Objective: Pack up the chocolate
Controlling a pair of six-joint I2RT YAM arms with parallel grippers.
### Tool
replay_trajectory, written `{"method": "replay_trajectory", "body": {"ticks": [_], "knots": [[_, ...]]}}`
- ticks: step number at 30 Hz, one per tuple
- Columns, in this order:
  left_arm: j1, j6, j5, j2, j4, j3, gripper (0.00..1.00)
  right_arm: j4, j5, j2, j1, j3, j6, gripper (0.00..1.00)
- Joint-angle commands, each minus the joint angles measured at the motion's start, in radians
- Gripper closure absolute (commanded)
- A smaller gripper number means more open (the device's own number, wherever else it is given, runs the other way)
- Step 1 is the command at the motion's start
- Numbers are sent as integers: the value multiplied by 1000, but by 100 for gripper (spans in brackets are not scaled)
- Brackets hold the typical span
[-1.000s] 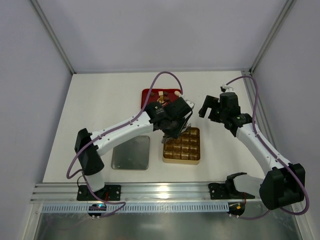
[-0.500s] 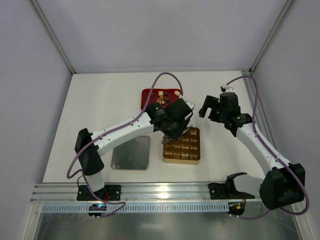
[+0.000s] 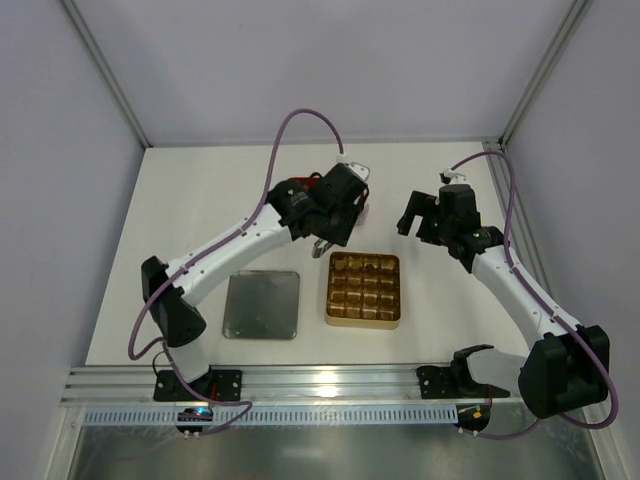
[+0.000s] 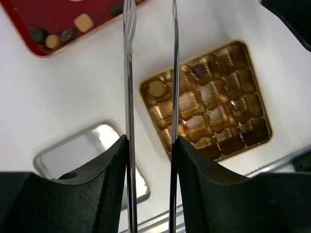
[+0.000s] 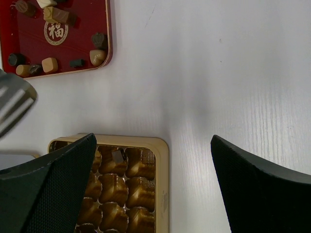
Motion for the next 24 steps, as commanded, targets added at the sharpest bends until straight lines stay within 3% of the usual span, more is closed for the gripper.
{"method": "replay_trajectory", "body": {"ticks": [1,7,13,24], "knots": [[109,39,-80,2,-37,60,57,13,-14,18,-2,45,-17,0],[264,71,-40,53,-31,58,56,35,-30,41,0,48,-15,0],[352,92,-2,134,-5,89,57,42,-77,57,-2,51,-15,0],[392,106,84,296,16,236,58,33,-91,53,0,46,-17,0]]}}
